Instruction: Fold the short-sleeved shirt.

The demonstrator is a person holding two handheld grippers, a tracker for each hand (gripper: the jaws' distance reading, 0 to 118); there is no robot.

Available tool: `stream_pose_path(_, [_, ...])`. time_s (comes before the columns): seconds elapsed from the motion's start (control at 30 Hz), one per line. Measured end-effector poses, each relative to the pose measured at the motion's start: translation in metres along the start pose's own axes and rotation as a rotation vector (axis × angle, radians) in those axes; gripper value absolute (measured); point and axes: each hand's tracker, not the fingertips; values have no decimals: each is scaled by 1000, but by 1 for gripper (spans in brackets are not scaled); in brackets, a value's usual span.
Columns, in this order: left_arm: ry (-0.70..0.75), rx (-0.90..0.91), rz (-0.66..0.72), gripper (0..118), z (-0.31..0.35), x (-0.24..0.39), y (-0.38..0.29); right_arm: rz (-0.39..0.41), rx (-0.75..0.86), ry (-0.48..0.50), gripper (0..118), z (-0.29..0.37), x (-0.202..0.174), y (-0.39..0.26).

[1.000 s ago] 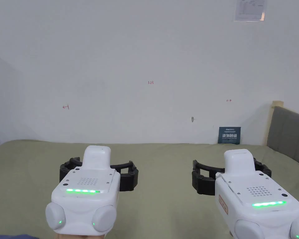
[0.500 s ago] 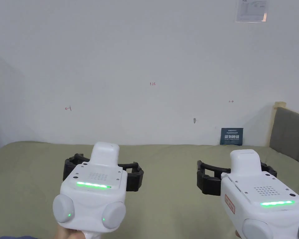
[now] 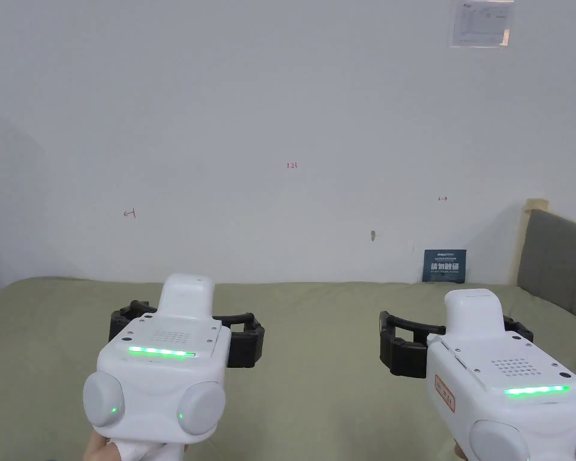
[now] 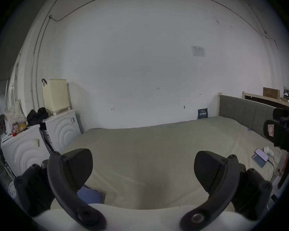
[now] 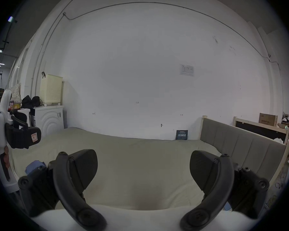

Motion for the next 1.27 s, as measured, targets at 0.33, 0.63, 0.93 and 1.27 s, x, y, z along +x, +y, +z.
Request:
stream_pose_path(0.33, [2, -12, -15, 118, -5, 0, 2, 0, -3, 1, 112, 2, -2, -1])
stream_pose_path(0.63, [77, -8, 1, 118, -1, 6, 9, -1, 2, 7, 112, 1, -1, 4])
stream_pose_path(0.93, [43, 13, 12, 118, 1, -1, 11, -3, 1, -2, 112, 1, 4, 6])
stream_pose_path(1.27, [44, 35, -18, 118, 2, 0, 12, 13, 6, 7, 112, -1, 2, 16])
